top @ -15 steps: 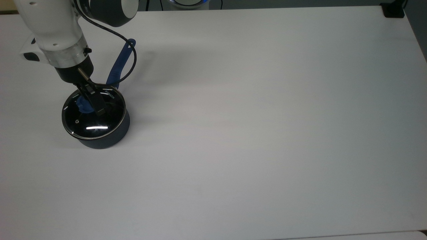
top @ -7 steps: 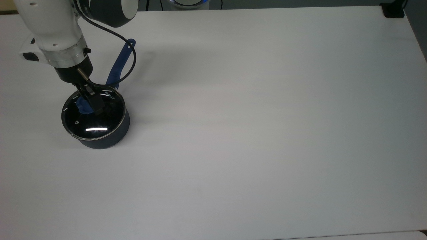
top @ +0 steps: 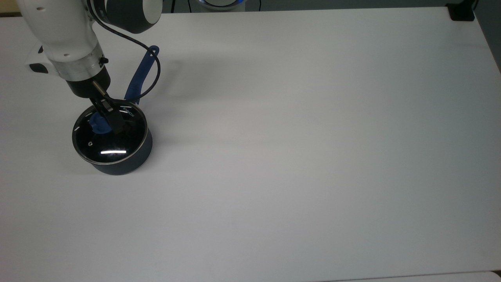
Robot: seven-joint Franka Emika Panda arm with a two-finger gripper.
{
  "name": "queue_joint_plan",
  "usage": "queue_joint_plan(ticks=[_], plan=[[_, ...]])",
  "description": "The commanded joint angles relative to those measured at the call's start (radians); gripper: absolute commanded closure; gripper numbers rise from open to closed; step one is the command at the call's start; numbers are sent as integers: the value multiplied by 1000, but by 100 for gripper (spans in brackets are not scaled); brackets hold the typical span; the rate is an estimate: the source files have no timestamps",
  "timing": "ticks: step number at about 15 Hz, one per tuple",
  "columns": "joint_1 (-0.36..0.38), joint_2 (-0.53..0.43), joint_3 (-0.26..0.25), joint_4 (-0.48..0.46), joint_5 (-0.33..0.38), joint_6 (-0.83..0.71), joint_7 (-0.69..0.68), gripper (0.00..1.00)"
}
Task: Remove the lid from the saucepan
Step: 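Close the gripper on the blue knob of the glass lid, then lift the glass lid off the pan and carry it sideways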
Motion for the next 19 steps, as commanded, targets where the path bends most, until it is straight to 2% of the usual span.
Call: queue_joint_plan(ticks=[1, 4, 6, 9, 15, 19], plan=[[4, -6, -4, -17, -7, -20, -2, 20], [12, 0, -4, -20, -7, -11, 7, 20], [27, 46, -5, -10, -23, -5, 38, 20], [22, 43, -4, -7, -33, -6, 38, 25], [12, 14, -13, 5, -32, -17, 35, 25], [4, -1, -15, 5, -26, -20, 41, 20]])
